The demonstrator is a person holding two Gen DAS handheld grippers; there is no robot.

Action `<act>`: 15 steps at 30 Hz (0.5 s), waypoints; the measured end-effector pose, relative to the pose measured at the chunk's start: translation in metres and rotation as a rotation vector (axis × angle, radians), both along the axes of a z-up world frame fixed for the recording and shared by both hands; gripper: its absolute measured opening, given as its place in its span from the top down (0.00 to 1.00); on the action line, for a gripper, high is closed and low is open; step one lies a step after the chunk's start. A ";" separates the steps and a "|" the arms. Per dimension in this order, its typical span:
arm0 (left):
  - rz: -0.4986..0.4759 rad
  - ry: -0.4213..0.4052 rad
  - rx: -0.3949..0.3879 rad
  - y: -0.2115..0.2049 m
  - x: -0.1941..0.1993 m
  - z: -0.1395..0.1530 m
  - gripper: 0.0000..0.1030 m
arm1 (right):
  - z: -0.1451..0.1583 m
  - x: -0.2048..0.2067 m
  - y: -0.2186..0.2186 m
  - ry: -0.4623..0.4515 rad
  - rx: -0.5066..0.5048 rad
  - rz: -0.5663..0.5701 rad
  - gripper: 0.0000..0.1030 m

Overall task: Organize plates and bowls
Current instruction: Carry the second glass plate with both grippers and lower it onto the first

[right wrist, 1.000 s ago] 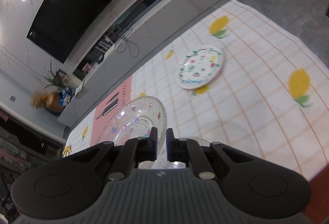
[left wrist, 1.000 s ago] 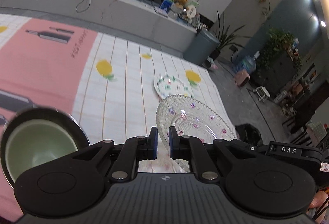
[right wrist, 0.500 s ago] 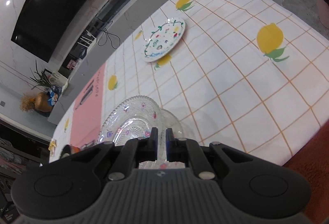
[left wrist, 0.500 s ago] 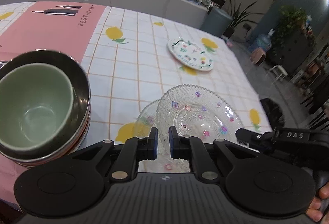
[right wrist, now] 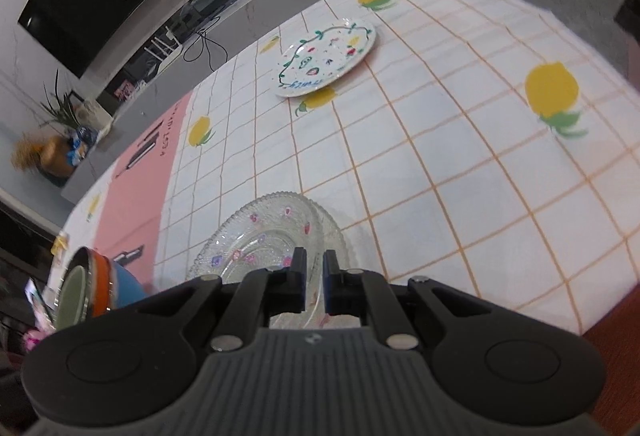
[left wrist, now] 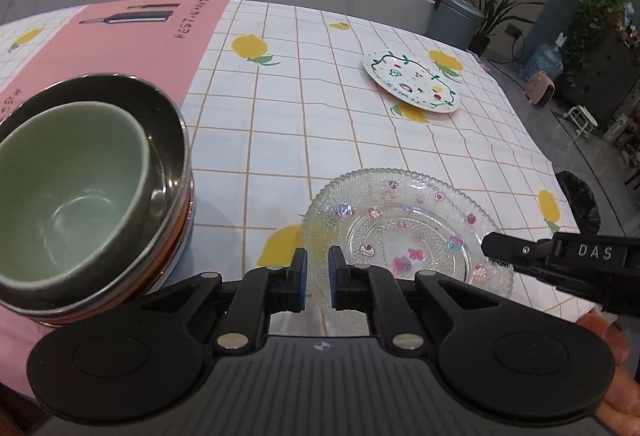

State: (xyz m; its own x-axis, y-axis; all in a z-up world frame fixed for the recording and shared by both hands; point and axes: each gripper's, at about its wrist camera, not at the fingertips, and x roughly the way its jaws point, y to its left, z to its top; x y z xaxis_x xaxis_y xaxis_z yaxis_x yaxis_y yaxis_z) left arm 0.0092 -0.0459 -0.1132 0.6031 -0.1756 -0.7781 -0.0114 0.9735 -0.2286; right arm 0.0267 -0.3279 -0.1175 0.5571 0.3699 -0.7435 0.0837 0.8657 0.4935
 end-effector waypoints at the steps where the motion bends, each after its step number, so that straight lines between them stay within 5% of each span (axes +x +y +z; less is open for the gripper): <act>1: -0.004 -0.002 0.011 -0.002 0.000 0.000 0.89 | -0.001 0.001 -0.001 0.001 -0.002 -0.001 0.94; 15: -0.010 -0.022 0.037 -0.002 0.000 0.000 0.94 | -0.005 -0.002 0.015 -0.030 -0.131 0.041 0.89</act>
State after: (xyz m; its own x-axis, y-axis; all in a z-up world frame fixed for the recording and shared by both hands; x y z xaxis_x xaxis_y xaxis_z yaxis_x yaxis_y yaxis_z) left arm 0.0091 -0.0483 -0.1136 0.6187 -0.1530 -0.7706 0.0030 0.9813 -0.1925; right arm 0.0249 -0.3133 -0.1229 0.5660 0.2939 -0.7702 0.0341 0.9251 0.3781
